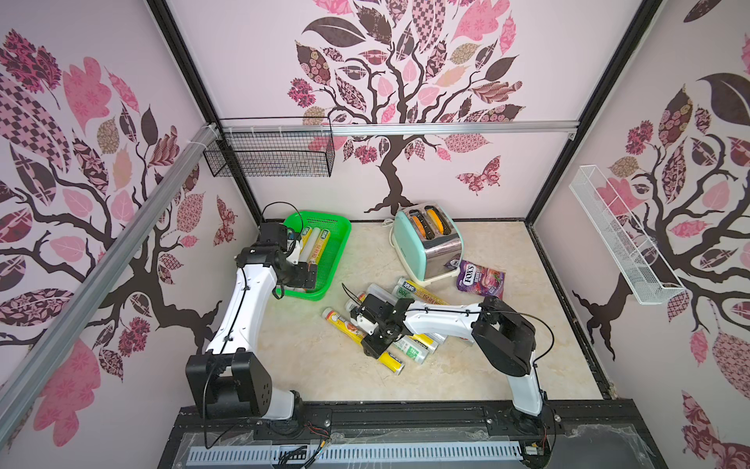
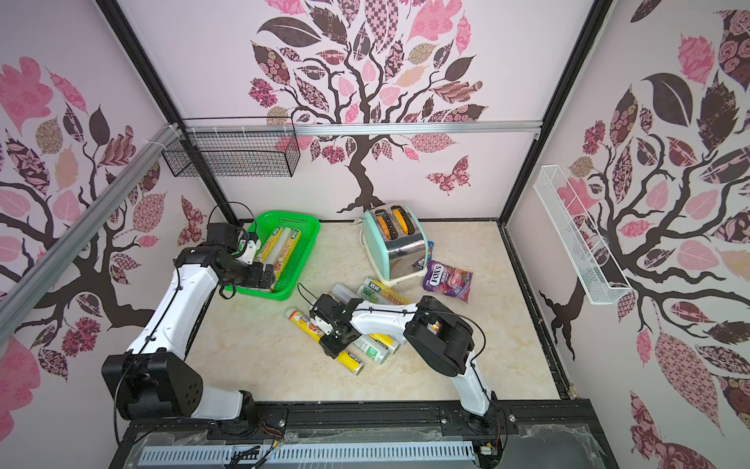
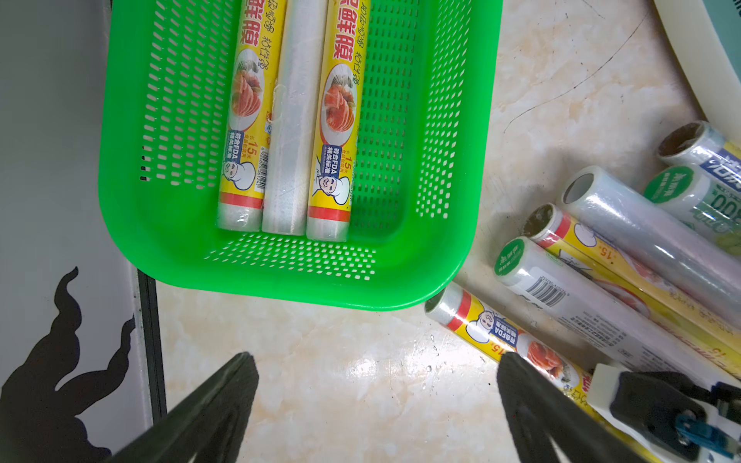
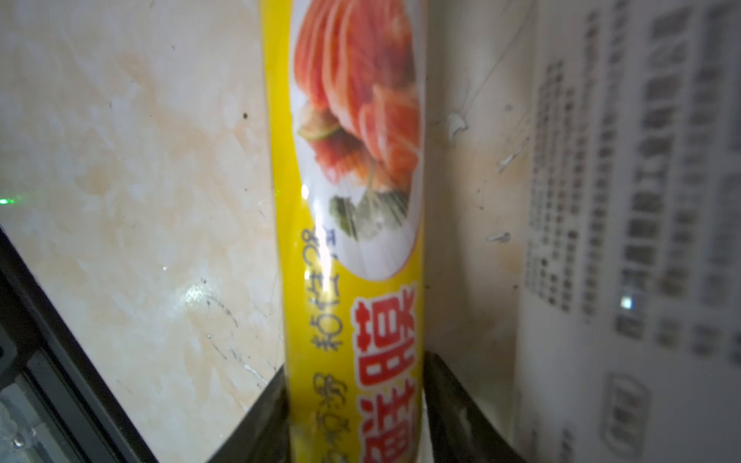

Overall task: Put the plastic wrap into the basket
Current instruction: Pick up the plastic wrap from the center of the board.

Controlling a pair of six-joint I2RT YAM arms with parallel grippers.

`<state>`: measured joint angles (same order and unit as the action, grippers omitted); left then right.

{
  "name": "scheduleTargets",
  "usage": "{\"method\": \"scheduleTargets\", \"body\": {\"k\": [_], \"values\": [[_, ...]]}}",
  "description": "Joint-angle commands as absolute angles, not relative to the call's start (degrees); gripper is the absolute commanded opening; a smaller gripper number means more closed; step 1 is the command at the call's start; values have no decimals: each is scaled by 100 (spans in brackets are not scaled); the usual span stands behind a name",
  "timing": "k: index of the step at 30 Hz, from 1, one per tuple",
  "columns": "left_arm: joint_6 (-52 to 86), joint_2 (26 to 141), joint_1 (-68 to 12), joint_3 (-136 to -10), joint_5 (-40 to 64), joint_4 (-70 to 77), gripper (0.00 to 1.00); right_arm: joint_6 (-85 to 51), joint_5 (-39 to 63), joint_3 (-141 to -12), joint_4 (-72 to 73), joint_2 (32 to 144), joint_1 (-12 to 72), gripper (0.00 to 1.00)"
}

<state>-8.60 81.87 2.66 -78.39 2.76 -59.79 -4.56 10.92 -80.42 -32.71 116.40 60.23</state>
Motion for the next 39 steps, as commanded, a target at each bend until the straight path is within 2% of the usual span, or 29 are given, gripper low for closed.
{"method": "scheduleTargets", "body": {"k": [1, 8, 13, 24, 33, 39], "values": [[-814, 8000, 295, -7848, 452, -6007, 98, -581, 1193, -7913, -3126, 11786, 6046, 47], [-712, 8050, 296, -8414, 1094, -6439, 98, -559, 1206, -7405, -2533, 11015, 6047, 39], [-727, 8080, 292, -8859, 1451, -6770, 98, -574, 1104, -6899, -1916, 10307, 6045, 37], [-325, 8476, 291, -10525, 3610, -7699, 98, -1269, 434, -5931, -424, 8714, 5795, 37], [356, 8648, 267, -10899, 4439, -7268, 98, -1880, 302, -6301, 606, 8523, 5371, 35], [523, 8783, -132, -10893, 4445, -6977, 97, -1911, 376, -6663, 1012, 8606, 5325, 36]]}}
